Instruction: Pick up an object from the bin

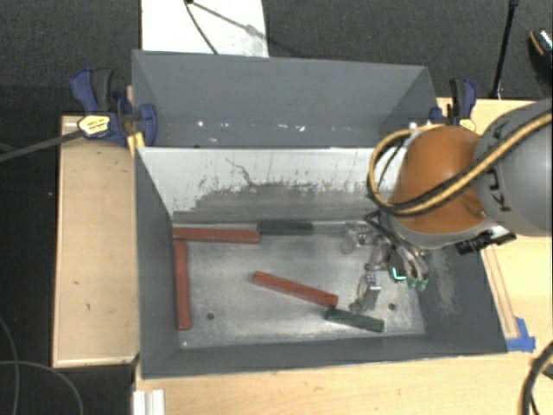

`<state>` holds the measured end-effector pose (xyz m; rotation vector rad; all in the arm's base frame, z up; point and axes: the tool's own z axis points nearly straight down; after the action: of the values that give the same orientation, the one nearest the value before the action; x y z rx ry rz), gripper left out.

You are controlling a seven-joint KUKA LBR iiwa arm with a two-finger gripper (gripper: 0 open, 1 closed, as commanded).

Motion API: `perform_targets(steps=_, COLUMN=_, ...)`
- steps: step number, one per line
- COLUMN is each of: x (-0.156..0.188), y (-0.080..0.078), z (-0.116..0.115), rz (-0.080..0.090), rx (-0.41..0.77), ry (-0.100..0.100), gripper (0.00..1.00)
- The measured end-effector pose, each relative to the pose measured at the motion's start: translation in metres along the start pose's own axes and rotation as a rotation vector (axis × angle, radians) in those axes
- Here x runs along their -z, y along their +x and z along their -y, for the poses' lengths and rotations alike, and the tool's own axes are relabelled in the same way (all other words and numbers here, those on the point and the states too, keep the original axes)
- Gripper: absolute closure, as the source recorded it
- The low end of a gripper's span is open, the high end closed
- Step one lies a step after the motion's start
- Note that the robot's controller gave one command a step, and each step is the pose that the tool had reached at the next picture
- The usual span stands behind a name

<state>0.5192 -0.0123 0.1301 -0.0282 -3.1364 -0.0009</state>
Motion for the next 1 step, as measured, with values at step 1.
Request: perform_targets(steps=1, x=-0.0634, y=0.0126, z=-0.0638, rz=-0.001, rx=-0.021, ry=-0.003, gripper=0.00)
